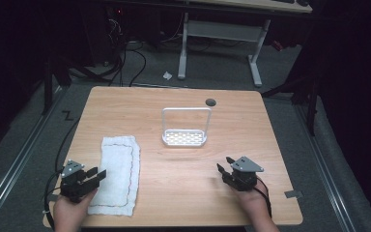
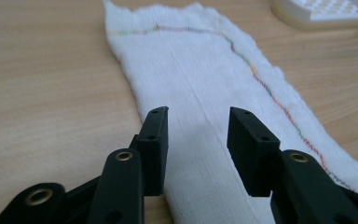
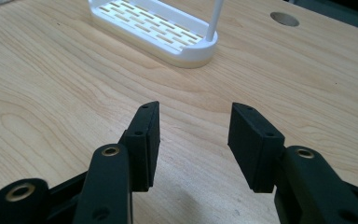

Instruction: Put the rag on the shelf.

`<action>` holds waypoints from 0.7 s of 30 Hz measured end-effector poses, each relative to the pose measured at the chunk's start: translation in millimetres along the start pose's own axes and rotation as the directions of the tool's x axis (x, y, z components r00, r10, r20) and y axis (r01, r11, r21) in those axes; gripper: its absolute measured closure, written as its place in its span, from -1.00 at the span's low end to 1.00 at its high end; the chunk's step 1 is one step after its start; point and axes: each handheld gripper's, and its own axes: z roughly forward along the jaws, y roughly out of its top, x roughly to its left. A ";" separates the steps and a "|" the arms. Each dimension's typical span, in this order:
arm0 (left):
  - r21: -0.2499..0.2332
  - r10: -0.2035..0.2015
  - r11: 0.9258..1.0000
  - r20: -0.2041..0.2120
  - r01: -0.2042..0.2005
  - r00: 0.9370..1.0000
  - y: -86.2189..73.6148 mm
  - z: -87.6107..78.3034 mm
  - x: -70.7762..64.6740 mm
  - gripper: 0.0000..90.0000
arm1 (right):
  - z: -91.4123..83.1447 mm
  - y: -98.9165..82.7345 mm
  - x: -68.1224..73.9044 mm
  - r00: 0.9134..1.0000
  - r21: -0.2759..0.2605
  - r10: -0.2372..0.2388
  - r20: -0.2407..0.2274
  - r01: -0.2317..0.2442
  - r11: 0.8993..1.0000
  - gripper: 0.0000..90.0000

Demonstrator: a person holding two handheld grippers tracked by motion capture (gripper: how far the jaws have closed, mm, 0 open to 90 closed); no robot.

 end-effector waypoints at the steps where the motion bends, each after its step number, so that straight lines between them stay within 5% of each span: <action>1: 0.002 0.001 1.000 0.001 -0.001 1.000 -0.4 0.5 -0.6 0.30 | 0.0 -0.1 0.3 1.000 0.003 -0.003 0.002 0.003 1.000 0.20; 13: 0.001 -0.005 1.000 0.019 0.005 1.000 -3.9 -4.3 6.4 0.26 | 2.7 0.9 3.3 1.000 0.017 0.004 -0.006 -0.004 1.000 0.20; 15: -0.009 -0.024 1.000 0.057 0.025 0.998 -3.1 -7.5 6.5 0.27 | 4.8 0.9 4.1 1.000 0.023 -0.005 -0.005 0.005 1.000 0.20; 17: -0.014 -0.019 1.000 0.067 0.019 0.998 -1.1 -9.4 4.1 0.36 | 5.3 1.1 4.8 1.000 0.023 -0.003 -0.007 0.003 1.000 0.20; 19: -0.006 0.019 1.000 0.063 -0.018 0.998 6.8 -10.0 -5.2 0.96 | 5.9 1.4 5.3 1.000 0.024 -0.003 -0.010 0.003 1.000 0.20; 21: 0.083 0.085 0.993 0.025 -0.086 0.996 19.9 1.7 -18.6 1.00 | 6.4 1.3 5.5 1.000 0.026 -0.006 -0.009 0.006 1.000 0.20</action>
